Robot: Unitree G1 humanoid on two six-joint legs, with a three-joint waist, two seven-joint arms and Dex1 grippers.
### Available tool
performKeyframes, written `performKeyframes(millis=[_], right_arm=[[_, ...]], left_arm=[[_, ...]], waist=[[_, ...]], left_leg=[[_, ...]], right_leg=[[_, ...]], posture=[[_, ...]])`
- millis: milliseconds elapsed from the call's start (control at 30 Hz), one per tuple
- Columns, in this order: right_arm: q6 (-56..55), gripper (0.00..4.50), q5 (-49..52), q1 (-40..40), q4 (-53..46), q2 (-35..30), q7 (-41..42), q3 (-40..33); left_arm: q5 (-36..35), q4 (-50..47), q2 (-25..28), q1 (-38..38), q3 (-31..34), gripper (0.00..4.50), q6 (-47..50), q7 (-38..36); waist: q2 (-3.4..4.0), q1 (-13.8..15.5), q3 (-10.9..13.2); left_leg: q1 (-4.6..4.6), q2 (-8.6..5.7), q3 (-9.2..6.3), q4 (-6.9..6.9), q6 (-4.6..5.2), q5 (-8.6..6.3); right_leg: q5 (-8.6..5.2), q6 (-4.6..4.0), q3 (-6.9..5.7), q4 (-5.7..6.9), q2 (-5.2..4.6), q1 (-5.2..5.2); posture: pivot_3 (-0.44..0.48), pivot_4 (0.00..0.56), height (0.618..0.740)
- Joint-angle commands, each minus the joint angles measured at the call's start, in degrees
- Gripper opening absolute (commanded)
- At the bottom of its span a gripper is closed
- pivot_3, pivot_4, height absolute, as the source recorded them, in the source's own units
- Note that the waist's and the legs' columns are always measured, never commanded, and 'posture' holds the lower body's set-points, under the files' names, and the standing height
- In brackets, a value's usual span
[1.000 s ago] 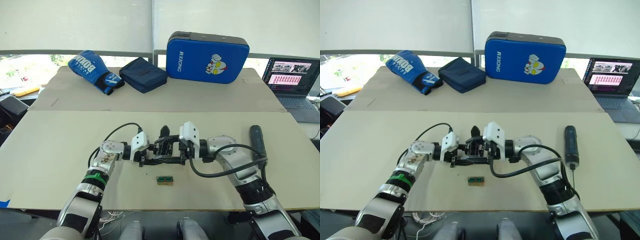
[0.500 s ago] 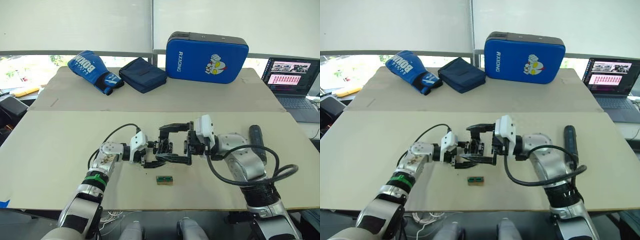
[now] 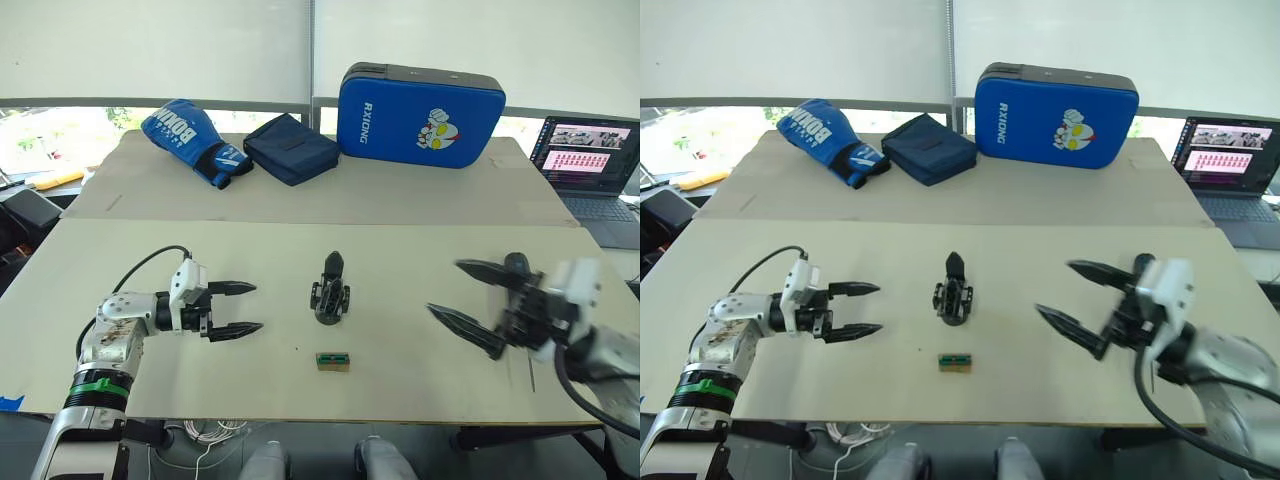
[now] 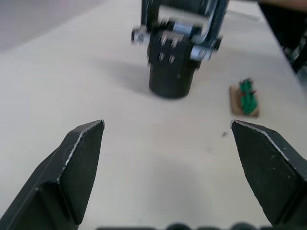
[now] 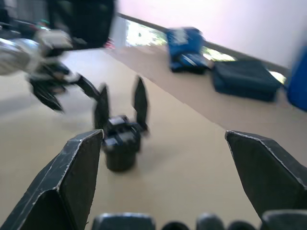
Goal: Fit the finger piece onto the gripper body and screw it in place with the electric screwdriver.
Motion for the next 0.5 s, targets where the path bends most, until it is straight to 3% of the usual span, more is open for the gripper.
performKeyframes(millis=[33,200,300,400,500], right_arm=[[-6.0,4.5,-2.1,9.1,-1.3,3.9,-1.4,-9.8],[-11.3,4.5,-3.5,21.8,-1.2,15.2,-6.6,-15.7],[-9.6,4.5,-0.6,23.2,-3.4,19.1,-13.3,-16.5],[-7.8,4.5,-0.5,22.6,-5.3,17.6,-16.4,-15.0],[-0.1,4.5,0.8,18.0,-6.0,11.3,-22.8,-14.3]], left_arm=[[-5.0,-7.0,1.2,0.6,3.8,4.46,4.1,2.0],[-8.5,-13.8,2.5,1.3,4.7,4.46,9.0,3.0],[-9.9,-15.8,3.1,0.7,5.4,4.46,10.5,4.0],[-11.2,-18.9,3.3,0.1,4.6,4.46,12.6,4.2],[-11.7,-21.3,2.8,-0.8,3.2,4.46,13.8,4.3]], waist=[[0.02,0.0,0.0],[0.13,-0.9,-0.1],[0.16,-1.6,-0.1],[0.17,-2.0,-0.1],[0.17,-2.1,-0.1]], left_leg=[[0.01,0.0,0.0,-0.01,0.0,0.0],[0.15,0.1,0.06,-0.19,-0.01,0.0],[0.2,0.17,0.16,-0.2,-0.01,0.0],[0.28,0.19,0.31,-0.21,-0.01,0.0],[0.29,0.16,0.35,-0.21,-0.01,0.0]], right_leg=[[0.0,0.0,0.0,0.02,0.0,0.0],[-0.27,0.29,0.07,0.02,0.08,0.05],[-0.35,0.29,0.19,0.01,0.12,0.04],[-0.36,0.3,0.33,0.05,0.12,0.03],[-0.37,0.31,0.37,0.04,0.15,0.04]], posture=[[0.0,0.15,0.74],[0.0,0.15,0.74],[0.0,0.15,0.74],[0.0,0.15,0.74],[0.0,0.15,0.74]])
